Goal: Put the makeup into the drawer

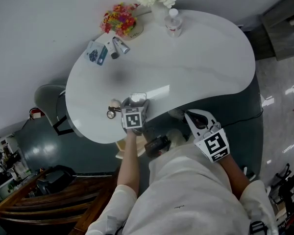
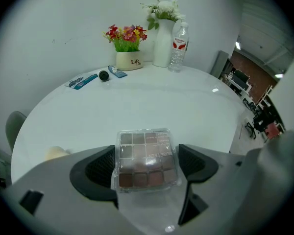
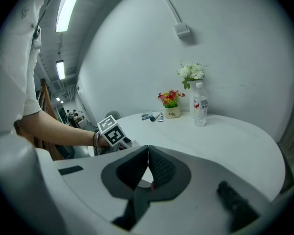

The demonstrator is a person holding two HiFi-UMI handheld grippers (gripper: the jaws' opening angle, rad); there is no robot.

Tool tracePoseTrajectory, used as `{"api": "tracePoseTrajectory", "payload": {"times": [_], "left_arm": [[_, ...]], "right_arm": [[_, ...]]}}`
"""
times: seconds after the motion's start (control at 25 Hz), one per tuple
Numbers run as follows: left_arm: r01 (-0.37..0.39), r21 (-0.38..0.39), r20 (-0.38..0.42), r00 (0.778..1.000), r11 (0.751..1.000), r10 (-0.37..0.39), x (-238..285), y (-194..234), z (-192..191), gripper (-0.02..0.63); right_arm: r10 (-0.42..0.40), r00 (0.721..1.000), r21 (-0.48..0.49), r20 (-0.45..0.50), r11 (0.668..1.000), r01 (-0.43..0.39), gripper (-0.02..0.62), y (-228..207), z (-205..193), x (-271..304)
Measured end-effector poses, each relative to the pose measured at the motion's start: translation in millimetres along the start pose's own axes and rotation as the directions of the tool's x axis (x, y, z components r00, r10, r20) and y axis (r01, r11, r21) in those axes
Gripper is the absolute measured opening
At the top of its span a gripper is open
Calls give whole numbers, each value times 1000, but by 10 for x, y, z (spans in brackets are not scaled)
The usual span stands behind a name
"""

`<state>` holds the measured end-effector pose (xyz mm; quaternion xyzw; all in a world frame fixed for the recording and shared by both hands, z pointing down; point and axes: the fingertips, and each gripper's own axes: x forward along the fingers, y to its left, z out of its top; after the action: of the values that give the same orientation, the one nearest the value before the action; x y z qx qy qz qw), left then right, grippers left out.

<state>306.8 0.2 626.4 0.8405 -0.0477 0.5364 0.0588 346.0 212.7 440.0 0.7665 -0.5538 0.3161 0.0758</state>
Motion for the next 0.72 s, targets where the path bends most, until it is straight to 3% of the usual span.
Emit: {"api": "tracePoseTrajectory", "payload": {"times": [0.36,0.72], "left_arm": [[11,-26,-26,1000,1000,-12,-16,-5,0,390],[16,-55,3,1000,998,-16,-51,-30,20,380]], "right_arm": [[19,1000,-1,2,1000,-19,14,16,-11,-11],[28,1000,-14,-4,1000,-28,14,21,-55,-25]]}}
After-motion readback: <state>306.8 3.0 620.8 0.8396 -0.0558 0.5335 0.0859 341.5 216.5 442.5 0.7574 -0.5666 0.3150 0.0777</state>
